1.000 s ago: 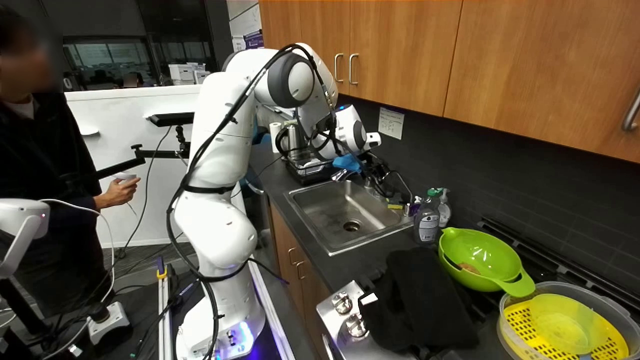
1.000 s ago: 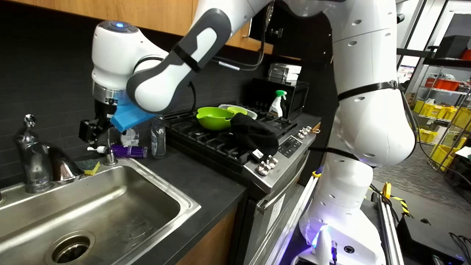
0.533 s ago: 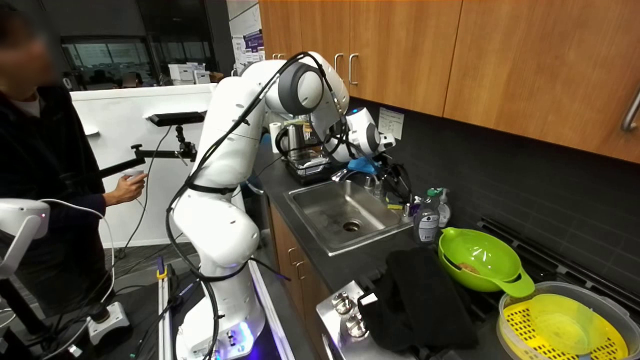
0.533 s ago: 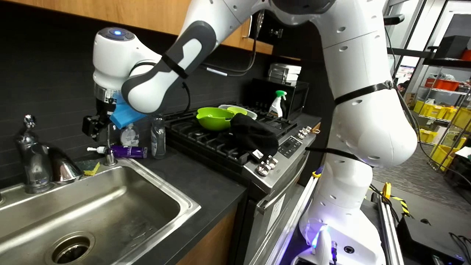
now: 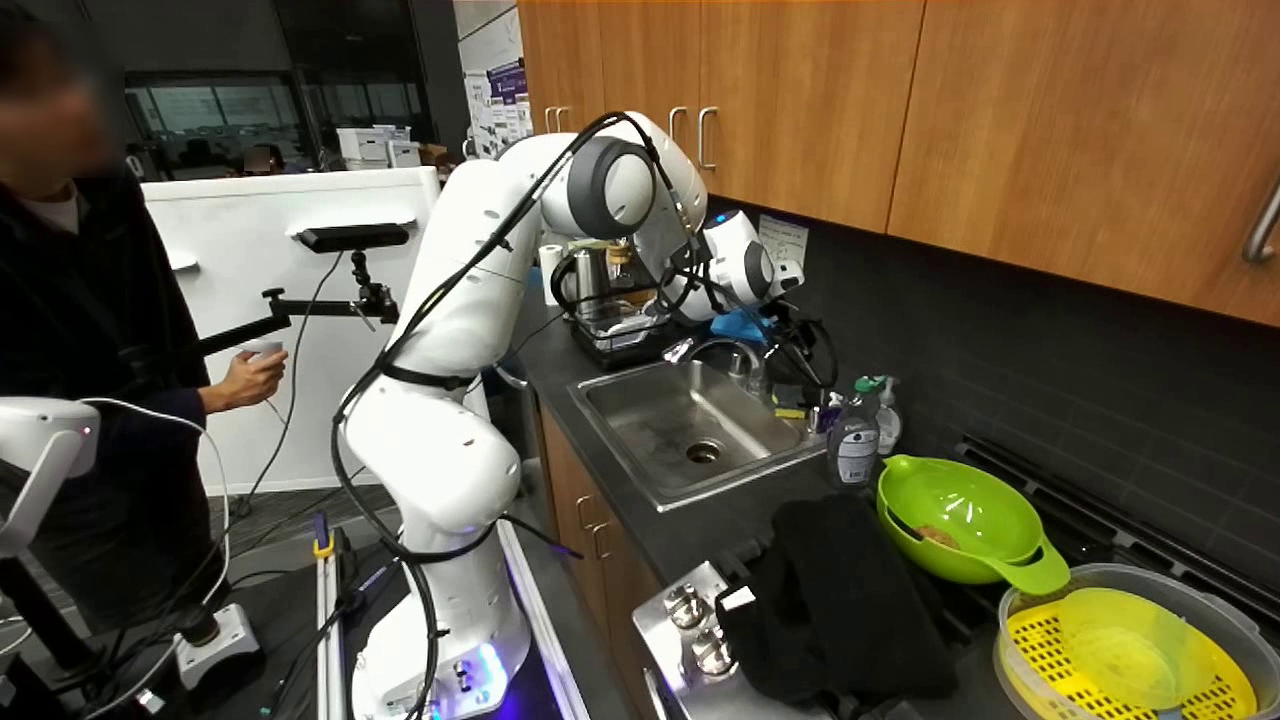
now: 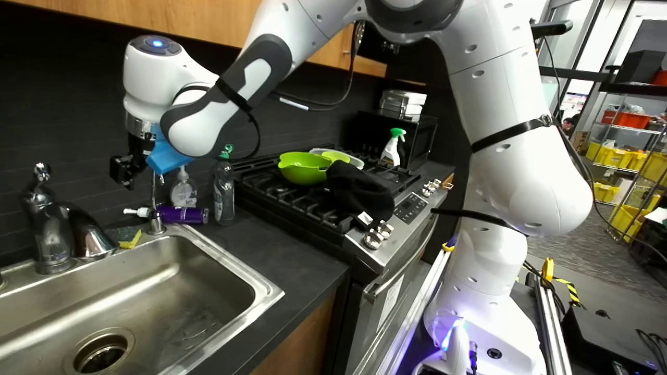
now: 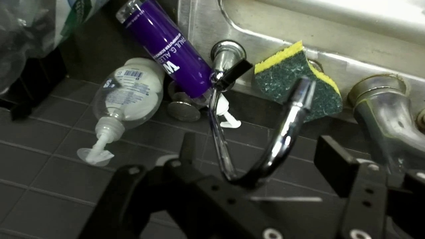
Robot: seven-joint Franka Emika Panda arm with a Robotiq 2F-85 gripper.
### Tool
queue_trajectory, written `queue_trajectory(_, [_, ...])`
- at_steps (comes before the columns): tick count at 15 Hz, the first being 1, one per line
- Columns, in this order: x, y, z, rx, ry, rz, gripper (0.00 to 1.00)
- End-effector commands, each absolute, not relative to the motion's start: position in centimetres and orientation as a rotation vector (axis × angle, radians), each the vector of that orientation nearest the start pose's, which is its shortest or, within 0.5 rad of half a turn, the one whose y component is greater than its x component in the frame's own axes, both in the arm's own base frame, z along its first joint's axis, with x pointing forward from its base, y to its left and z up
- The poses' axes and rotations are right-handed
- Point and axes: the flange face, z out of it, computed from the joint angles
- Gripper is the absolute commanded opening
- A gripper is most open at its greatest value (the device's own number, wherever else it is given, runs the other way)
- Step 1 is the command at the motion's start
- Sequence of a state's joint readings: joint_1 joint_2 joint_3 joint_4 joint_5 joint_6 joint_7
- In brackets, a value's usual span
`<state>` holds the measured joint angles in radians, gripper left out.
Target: Move the small faucet on the right to the right
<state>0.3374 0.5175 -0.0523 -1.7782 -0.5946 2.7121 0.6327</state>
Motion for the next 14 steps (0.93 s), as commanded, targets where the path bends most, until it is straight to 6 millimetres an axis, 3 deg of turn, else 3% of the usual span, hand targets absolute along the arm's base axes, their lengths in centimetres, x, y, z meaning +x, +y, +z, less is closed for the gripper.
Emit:
queue_trajectory(1, [66.3, 21.5, 30.9, -3.177, -0.269, -0.880, 0.61])
queue_trajectory(8, [66.0, 20.4, 31.2, -3.173, -0.295, -0.882, 0.05])
queue_trajectory(14, [65.8, 19.1, 31.2, -3.178, -0.365, -0.875, 0.03])
